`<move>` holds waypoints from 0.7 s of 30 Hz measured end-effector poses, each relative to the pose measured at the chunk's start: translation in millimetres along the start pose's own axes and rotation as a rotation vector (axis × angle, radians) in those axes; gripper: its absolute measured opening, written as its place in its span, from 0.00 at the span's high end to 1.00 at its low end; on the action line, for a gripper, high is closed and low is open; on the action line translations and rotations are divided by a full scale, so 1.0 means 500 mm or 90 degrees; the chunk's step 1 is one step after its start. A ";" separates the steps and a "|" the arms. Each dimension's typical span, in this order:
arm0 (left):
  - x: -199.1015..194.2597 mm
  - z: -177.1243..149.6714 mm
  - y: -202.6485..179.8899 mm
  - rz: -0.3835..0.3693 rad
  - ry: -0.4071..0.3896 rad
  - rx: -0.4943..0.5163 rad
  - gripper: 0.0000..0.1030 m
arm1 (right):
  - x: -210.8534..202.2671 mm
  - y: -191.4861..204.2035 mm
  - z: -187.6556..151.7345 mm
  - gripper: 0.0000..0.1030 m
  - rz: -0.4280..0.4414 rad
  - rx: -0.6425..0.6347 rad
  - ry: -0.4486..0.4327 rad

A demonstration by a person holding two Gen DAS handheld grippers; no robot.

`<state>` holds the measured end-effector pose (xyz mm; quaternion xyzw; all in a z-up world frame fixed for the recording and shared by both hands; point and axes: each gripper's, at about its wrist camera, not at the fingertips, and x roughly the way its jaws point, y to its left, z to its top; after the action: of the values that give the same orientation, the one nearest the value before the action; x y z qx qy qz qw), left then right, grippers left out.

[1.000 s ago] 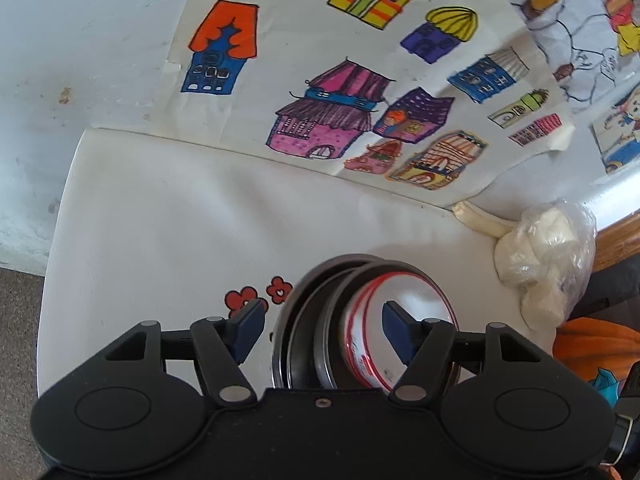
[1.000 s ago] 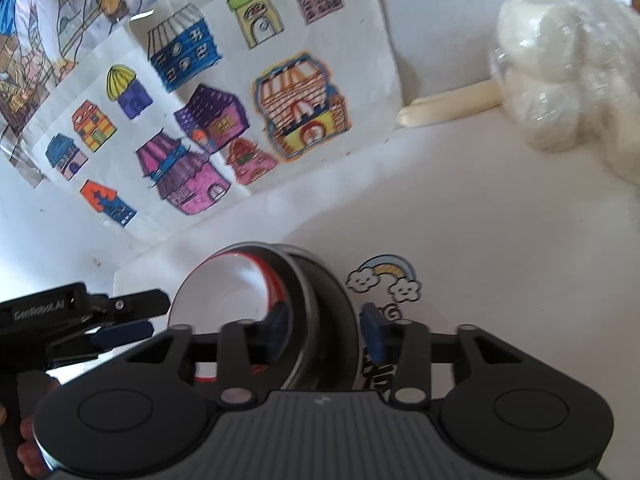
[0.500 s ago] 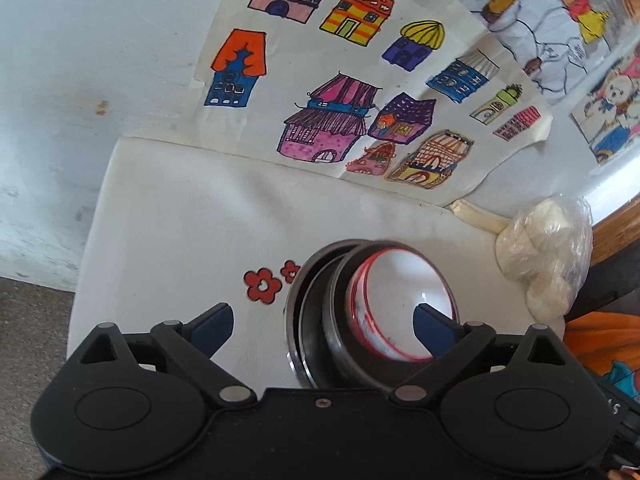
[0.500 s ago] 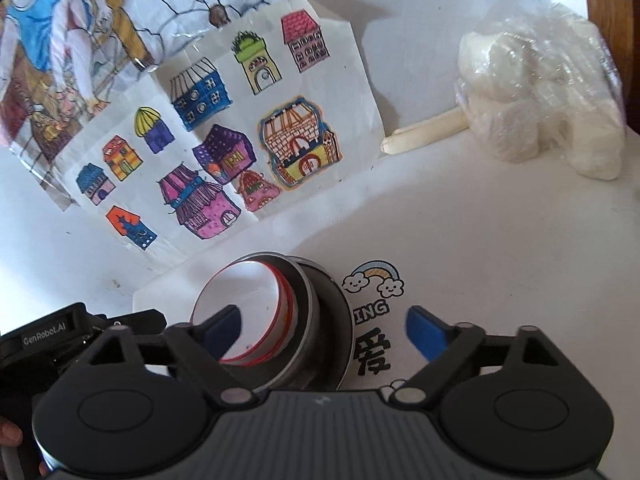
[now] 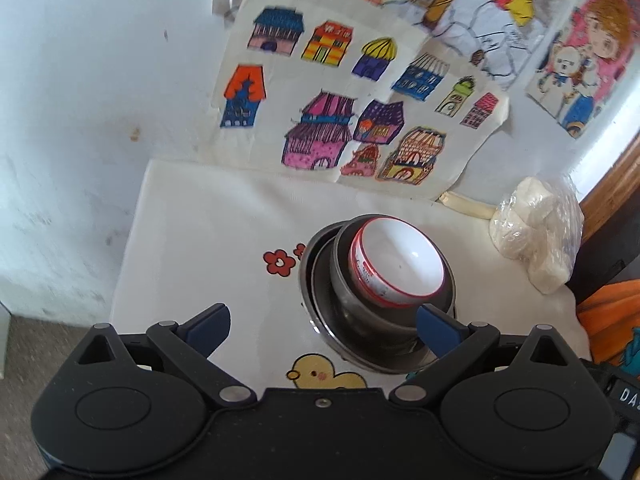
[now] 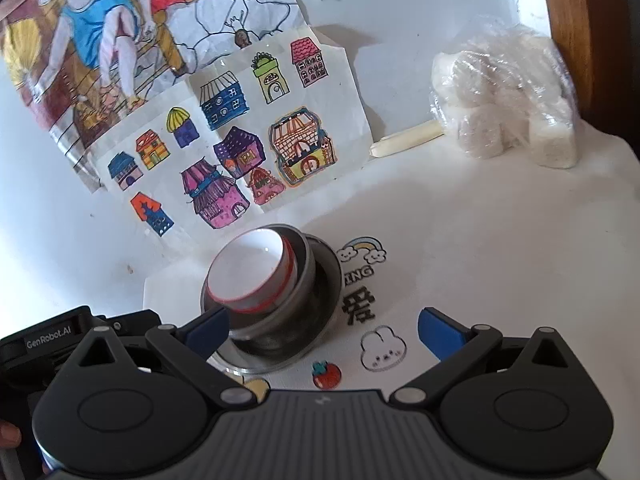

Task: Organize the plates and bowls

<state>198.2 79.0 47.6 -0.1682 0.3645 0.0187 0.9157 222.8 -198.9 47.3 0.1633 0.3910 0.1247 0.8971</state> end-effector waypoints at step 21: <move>-0.123 -0.169 -0.021 0.031 -0.172 0.125 0.01 | -0.119 -0.003 -0.135 0.00 0.009 -0.044 -0.082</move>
<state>99.0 47.5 34.7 -0.0650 0.2418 0.0278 0.9677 133.2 -208.1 42.6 0.1427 0.3265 0.1340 0.9247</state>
